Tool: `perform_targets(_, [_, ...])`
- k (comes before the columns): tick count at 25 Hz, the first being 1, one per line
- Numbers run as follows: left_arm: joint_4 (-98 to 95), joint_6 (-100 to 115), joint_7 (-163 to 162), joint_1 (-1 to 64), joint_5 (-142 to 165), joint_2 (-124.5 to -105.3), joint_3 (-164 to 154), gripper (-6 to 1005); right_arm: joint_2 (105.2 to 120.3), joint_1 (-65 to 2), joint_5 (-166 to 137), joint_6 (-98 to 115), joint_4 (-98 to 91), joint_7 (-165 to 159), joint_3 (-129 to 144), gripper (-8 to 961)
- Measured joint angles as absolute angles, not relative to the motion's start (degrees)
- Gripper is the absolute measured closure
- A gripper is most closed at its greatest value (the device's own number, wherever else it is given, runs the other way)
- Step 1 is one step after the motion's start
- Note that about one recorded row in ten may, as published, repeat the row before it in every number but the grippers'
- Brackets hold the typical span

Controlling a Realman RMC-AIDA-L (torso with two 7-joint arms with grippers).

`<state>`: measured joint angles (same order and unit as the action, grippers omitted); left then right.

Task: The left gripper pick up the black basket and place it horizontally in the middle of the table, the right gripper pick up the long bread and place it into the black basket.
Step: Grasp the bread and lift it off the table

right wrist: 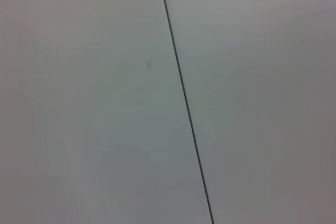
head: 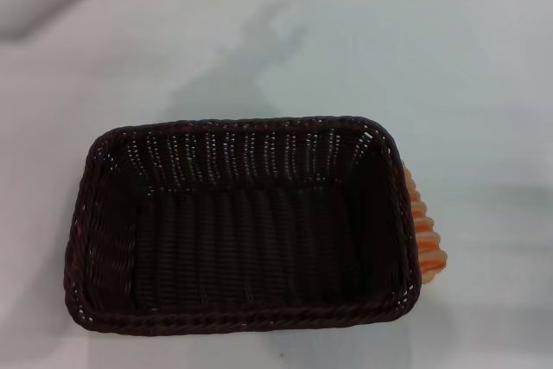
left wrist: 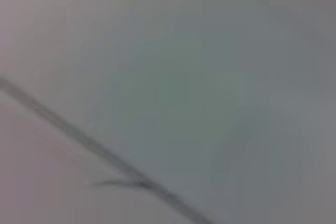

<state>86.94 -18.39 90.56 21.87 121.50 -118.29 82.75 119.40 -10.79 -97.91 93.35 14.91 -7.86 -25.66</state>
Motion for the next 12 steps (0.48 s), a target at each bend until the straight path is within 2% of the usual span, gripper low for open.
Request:
perform_targets(3, [76.18, 18.50, 84.16, 20.50, 129.57, -118.22, 70.41, 199, 119.37, -11.42, -97.92, 93.22, 14.87, -7.83, -25.49, 107])
perform_targets(7, [64.32, 46.66, 59.51, 17.48, 144.23, -118.23, 68.60, 199, 119.36, -11.95, -97.92, 93.20, 14.74, -7.57, -23.44, 107])
perform_targets(12, [55.98, 55.91, 29.94, 13.94, 150.73, -117.92, 73.00, 199, 119.35, -11.95, -97.93, 92.72, 14.49, -7.42, -19.72, 107])
